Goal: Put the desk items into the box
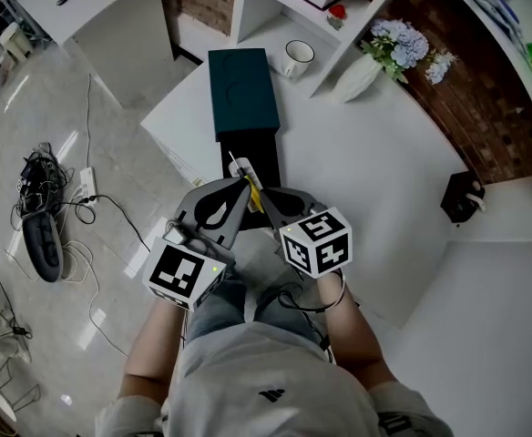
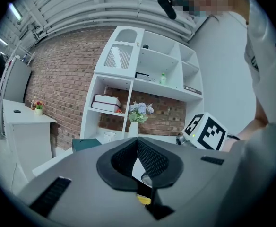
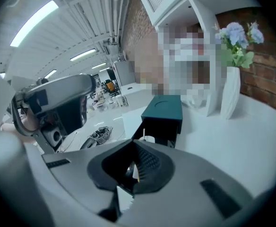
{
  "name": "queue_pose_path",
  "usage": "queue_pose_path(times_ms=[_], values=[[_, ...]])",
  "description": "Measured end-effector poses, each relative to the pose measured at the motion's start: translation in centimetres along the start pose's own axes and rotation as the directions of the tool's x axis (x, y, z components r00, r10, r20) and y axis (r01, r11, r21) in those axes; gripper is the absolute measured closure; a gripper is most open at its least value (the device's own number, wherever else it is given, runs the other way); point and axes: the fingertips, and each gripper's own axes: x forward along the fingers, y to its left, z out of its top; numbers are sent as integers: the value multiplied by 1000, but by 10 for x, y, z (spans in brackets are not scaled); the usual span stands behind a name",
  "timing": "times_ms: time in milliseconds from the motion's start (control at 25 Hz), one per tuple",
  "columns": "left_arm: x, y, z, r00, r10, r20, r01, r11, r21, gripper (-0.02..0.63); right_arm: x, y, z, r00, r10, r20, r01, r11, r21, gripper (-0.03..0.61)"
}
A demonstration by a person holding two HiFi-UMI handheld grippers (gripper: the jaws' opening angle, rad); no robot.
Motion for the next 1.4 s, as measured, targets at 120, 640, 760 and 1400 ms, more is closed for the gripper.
queue_pose_path(times_ms=[120, 640, 760, 1400], values=[[4, -12, 4, 1000, -15, 11, 15, 1000, 7, 601, -18, 4, 16, 996, 33, 80, -32, 999, -6, 571], [18, -61, 20, 999, -13, 29, 11, 999, 47, 601, -99, 11, 59, 943, 114, 313, -93, 992, -79, 571], [19, -73, 23, 999, -9, 32, 7, 998, 58, 601, -115, 11, 61, 930, 127, 345, -98, 990, -101, 571], [18, -107, 28, 998, 44, 49, -47, 997, 68, 601, -163, 12, 63, 881, 204, 428, -150, 976, -156, 571]])
